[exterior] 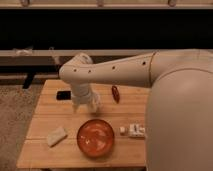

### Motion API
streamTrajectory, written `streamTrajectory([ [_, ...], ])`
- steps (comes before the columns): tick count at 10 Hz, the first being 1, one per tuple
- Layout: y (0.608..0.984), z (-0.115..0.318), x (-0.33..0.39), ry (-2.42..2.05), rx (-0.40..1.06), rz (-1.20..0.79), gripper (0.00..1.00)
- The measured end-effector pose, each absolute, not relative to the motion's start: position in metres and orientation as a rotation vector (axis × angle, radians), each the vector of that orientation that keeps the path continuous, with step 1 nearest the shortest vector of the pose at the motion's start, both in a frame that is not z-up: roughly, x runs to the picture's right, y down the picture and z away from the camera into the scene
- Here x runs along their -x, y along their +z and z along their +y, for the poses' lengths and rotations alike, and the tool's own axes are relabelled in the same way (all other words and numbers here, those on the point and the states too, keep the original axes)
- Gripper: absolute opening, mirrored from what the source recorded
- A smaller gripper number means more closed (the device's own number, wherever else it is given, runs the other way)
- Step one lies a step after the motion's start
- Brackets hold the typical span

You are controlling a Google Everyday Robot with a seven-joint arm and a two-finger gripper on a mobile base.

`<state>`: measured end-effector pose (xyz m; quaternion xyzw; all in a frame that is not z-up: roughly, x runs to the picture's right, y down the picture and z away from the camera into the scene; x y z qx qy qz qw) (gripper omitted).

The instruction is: Pick up the ceramic cup

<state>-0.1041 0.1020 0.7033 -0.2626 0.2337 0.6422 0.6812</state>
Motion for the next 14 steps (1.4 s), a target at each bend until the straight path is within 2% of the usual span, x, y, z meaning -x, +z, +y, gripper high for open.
streamTrajectory([
  [4, 0.709, 0.1, 0.106, 1.429, 0.591, 0.519, 0.65],
  [10, 0.781, 0.064, 0.128, 1.344, 0.569, 0.44, 0.65],
  [14, 0.82, 0.072, 0.121, 1.346, 0.569, 0.416, 0.65],
])
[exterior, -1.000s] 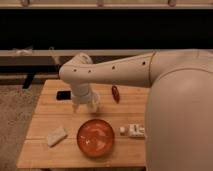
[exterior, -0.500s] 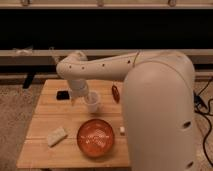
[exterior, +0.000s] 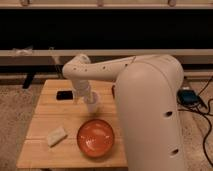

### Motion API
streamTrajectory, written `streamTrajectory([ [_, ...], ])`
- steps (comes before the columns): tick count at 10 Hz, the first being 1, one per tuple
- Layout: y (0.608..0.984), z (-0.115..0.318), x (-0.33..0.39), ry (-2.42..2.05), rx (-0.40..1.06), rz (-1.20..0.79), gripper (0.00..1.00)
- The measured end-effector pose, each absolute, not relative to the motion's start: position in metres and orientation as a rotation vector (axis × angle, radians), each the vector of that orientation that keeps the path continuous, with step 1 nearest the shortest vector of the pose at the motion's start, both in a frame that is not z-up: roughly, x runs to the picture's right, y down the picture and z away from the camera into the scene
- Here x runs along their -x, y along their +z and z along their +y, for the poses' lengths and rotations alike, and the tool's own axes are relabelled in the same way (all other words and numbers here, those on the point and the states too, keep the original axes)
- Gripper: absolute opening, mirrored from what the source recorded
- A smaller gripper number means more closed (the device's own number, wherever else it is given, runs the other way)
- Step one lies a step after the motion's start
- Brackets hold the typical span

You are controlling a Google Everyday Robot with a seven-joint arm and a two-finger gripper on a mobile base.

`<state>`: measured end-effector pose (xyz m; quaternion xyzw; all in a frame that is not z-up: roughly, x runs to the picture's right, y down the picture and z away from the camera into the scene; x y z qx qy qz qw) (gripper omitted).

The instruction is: Pick up the ceramic cup

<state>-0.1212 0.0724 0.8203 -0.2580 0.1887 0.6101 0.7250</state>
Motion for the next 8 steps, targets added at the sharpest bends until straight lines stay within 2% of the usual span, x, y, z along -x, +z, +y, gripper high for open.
streamTrajectory([
  [2, 0.838, 0.085, 0.119, 1.345, 0.57, 0.415, 0.65],
  [3, 0.845, 0.091, 0.121, 1.339, 0.565, 0.418, 0.6],
  [5, 0.851, 0.095, 0.122, 1.332, 0.552, 0.418, 0.41],
  [8, 0.834, 0.077, 0.121, 1.333, 0.525, 0.391, 0.11],
])
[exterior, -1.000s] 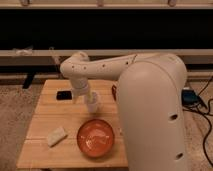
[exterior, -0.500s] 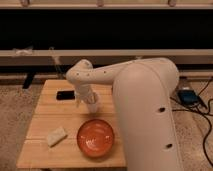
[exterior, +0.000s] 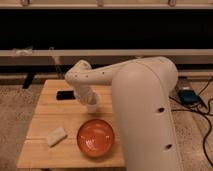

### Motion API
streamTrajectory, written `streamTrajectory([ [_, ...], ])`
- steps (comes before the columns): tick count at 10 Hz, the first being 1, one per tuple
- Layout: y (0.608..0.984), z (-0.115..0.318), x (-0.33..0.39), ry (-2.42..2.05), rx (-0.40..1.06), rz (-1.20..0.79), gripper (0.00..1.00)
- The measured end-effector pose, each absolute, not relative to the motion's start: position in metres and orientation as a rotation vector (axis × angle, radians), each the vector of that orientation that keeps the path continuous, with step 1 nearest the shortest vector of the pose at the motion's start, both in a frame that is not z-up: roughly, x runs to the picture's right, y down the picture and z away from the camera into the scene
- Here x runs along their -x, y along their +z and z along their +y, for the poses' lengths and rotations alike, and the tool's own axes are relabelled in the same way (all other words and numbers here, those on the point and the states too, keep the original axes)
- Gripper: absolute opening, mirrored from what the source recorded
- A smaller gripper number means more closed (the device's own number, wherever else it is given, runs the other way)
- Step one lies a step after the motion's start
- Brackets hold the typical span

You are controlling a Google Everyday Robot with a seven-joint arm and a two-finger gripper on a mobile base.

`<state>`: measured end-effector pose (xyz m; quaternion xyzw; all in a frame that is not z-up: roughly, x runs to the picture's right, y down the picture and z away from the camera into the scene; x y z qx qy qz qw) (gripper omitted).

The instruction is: Pick up the ceramic cup

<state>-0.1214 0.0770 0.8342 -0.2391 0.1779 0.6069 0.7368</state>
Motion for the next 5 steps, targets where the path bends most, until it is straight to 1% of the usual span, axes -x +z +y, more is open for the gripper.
streamTrajectory([
  [1, 0.821, 0.065, 0.121, 1.322, 0.511, 0.381, 0.02],
  [2, 0.809, 0.056, 0.121, 1.313, 0.505, 0.375, 0.0],
  [5, 0.776, 0.037, 0.132, 1.248, 0.477, 0.352, 0.0],
])
